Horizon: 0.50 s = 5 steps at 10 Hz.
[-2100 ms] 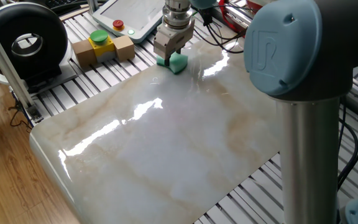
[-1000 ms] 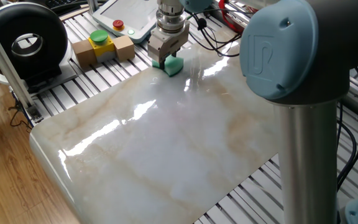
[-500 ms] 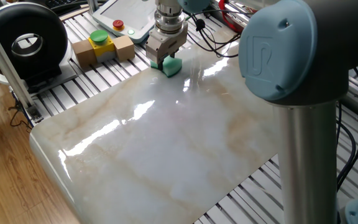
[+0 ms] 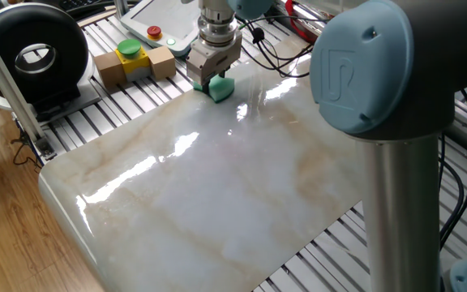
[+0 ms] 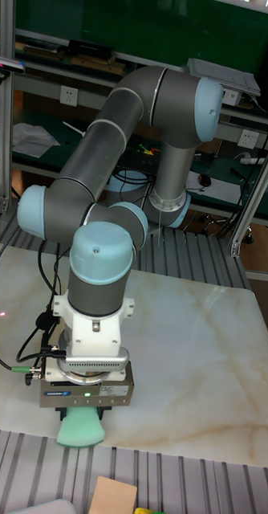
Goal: Clean the tabletop with a sponge
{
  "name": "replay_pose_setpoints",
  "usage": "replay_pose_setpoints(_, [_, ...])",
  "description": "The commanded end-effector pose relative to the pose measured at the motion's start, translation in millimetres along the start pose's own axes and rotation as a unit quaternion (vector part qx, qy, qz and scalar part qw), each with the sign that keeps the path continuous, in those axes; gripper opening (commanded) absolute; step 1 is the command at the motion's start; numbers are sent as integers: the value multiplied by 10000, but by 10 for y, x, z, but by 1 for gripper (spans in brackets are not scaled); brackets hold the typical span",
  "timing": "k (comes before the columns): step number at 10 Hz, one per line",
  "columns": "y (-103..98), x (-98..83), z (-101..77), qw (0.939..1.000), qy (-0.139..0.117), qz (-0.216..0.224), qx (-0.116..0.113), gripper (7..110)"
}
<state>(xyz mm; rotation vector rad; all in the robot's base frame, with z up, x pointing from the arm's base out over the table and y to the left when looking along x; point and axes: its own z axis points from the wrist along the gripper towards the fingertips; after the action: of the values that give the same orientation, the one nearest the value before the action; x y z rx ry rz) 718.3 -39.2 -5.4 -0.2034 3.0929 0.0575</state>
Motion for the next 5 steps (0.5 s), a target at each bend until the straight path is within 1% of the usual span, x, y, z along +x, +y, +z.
replay_pose_setpoints(1, [94,-12,20,9999,-27,89,-48,7])
replay_pose_setpoints(5, [149,-3,19,9999,-25,104,-33,7])
